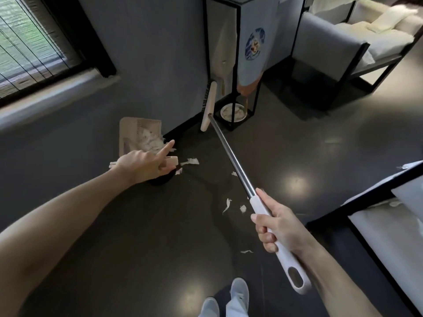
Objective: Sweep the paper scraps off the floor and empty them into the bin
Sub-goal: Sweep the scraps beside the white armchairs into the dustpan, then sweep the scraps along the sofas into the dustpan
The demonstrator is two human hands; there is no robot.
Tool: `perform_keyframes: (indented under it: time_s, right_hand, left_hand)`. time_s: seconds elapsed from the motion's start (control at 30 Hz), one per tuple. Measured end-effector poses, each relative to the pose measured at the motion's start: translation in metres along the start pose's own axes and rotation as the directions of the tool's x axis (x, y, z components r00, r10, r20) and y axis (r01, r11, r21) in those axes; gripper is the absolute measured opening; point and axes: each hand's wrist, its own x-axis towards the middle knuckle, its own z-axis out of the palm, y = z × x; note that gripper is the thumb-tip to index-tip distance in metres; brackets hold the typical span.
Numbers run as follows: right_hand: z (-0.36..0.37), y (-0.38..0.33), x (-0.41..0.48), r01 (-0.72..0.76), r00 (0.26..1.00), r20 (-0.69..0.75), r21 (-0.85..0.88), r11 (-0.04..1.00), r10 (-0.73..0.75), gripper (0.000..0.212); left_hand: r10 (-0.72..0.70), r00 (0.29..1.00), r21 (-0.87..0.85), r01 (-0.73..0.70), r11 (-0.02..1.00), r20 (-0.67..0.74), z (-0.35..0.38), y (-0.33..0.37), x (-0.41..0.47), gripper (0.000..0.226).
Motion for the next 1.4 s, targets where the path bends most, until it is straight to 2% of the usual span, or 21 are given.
perform_keyframes:
  time_s: [0.17, 0.27, 0.5, 0.6, 0.7, 0.77, 0.9, 0.97, 1.07, 1.13, 1.2, 1.27, 1.33, 1.4]
  right_hand:
    - [-0.005, 0.004, 0.004, 0.000, 1.000, 0.001, 0.046, 0.999, 0.000, 0.071]
    - [-0.009, 0.009, 0.004, 0.004, 1.000, 0.006, 0.035, 0.999, -0.004, 0.070]
    - [-0.010, 0.027, 0.010, -0.014, 1.000, 0.008, -0.007, 1.000, 0.014, 0.071]
    - [-0.005, 0.037, 0.011, -0.032, 0.999, 0.014, -0.026, 0.999, 0.032, 0.071]
    - [0.000, 0.044, 0.011, -0.057, 0.998, 0.006, -0.021, 0.998, 0.057, 0.072]
    - [0.004, 0.045, 0.011, -0.068, 0.998, 0.002, -0.009, 0.998, 0.068, 0.072]
    - [0.014, 0.043, 0.008, -0.084, 0.996, 0.002, -0.001, 0.996, 0.084, 0.073]
    - [0.018, 0.041, 0.008, -0.085, 0.996, 0.008, 0.009, 0.996, 0.085, 0.072]
    - [0.023, 0.037, 0.008, -0.086, 0.996, 0.012, 0.011, 0.996, 0.086, 0.072]
    - [0.025, 0.036, 0.009, -0.081, 0.997, 0.009, 0.002, 0.997, 0.081, 0.072]
    - [0.027, 0.036, 0.009, -0.080, 0.997, 0.005, -0.002, 0.997, 0.080, 0.071]
    - [0.028, 0.035, 0.011, -0.082, 0.997, 0.000, -0.008, 0.997, 0.082, 0.070]
    - [0.027, 0.034, 0.012, -0.085, 0.996, -0.010, -0.003, 0.996, 0.085, 0.071]
    - [0.024, 0.035, 0.012, -0.093, 0.995, -0.024, -0.006, 0.996, 0.092, 0.071]
  left_hand:
    - [0.246, 0.961, 0.265, -0.206, 0.942, -0.125, 0.003, -0.006, -0.020, 0.075]
    - [0.307, 0.950, 0.421, -0.255, 0.870, -0.061, 0.014, -0.004, -0.027, 0.070]
    - [0.302, 0.949, 0.446, -0.308, 0.840, 0.086, 0.049, 0.025, -0.027, 0.071]
    - [0.295, 0.948, 0.367, -0.317, 0.875, 0.116, 0.066, 0.038, -0.022, 0.071]
    - [0.344, 0.936, 0.320, -0.351, 0.880, 0.082, 0.065, 0.031, -0.025, 0.070]
    - [0.359, 0.932, 0.349, -0.350, 0.869, 0.041, 0.051, 0.012, -0.034, 0.068]
    - [0.440, 0.870, 0.320, -0.360, 0.876, -0.225, 0.010, -0.021, -0.062, 0.083]
    - [0.442, 0.850, 0.338, -0.342, 0.876, -0.286, -0.001, -0.028, -0.078, 0.084]
    - [0.353, 0.897, 0.242, -0.292, 0.925, -0.265, -0.016, -0.031, -0.099, 0.092]
    - [0.195, 0.959, 0.139, -0.169, 0.976, -0.206, -0.021, -0.036, -0.109, 0.080]
    - [0.013, 0.979, 0.061, -0.001, 0.998, -0.205, -0.036, -0.039, -0.115, 0.069]
    - [-0.158, 0.953, -0.064, 0.146, 0.987, -0.258, -0.053, -0.043, -0.122, 0.069]
    - [-0.291, 0.892, -0.311, 0.185, 0.932, -0.344, -0.071, -0.049, -0.129, 0.062]
    - [-0.413, 0.819, -0.523, 0.168, 0.836, -0.397, -0.084, -0.057, -0.135, 0.058]
